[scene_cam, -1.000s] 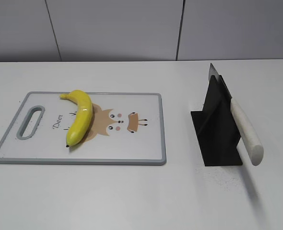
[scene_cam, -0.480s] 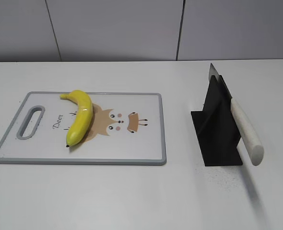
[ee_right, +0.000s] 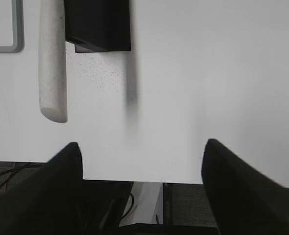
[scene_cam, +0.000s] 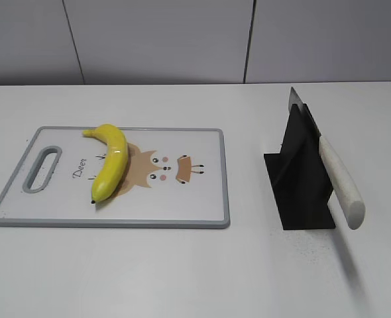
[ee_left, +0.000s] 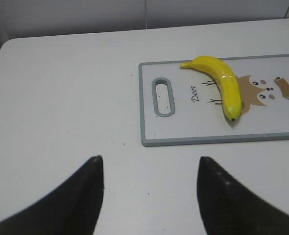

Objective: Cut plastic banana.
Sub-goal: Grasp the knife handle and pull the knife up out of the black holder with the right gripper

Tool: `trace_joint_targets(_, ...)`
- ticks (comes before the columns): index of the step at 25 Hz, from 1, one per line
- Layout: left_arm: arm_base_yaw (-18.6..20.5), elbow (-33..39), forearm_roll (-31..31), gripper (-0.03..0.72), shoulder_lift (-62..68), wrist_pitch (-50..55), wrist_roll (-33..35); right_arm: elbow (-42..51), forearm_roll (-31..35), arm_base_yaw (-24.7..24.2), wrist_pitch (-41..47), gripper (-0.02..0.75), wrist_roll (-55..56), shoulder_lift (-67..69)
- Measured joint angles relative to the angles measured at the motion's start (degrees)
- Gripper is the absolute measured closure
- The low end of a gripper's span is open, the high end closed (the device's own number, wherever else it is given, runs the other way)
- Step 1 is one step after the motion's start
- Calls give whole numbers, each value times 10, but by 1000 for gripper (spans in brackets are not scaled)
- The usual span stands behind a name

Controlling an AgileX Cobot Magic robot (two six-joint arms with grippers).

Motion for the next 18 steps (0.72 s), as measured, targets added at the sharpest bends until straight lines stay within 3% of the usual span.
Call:
trace_joint_targets(11,0,0,0,103,0,0,0,-77,69,5,0,162,1,127)
trace_joint_targets(18,0,0,0,103,0,0,0,-117,52,108,-16,213,31,180)
